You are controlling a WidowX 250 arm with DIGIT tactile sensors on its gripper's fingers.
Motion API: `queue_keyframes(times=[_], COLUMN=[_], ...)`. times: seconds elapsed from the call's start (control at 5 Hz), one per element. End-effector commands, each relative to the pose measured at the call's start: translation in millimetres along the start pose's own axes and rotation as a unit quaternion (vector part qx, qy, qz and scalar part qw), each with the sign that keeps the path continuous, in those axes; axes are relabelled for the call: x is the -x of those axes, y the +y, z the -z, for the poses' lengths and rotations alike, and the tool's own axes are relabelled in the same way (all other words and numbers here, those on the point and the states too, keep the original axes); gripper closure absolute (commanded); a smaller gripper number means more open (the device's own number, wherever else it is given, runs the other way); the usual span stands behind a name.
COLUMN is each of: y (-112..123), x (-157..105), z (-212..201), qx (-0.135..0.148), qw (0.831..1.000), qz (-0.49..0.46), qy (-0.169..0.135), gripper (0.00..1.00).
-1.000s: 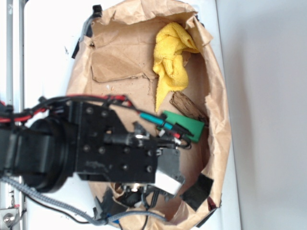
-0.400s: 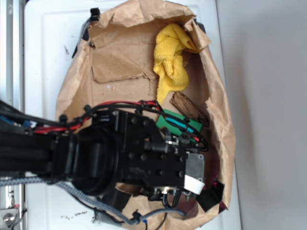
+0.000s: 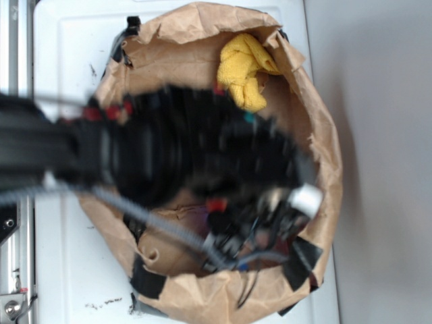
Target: Grab the shell.
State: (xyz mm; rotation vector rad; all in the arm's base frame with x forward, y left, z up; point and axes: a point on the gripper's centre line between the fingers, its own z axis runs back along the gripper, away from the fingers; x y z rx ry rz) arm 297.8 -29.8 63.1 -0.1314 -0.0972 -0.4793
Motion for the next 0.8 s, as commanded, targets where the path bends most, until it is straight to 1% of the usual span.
queue_keyframes(times=[0.0, 0.2, 0.4, 0.6], y=[13, -7, -16, -13], x=[10, 17, 18, 15], z=[-86, -114, -132, -131], qx=[-0.009, -0.038, -0.072, -0.083], qw=[0.995, 0.992, 0.987, 0.984], qz=[-0.088, -0.115, -0.144, -0.158], qy=[-0.053, -0.042, -0.006, 0.007], gripper=[1.00, 1.00, 1.00, 1.00])
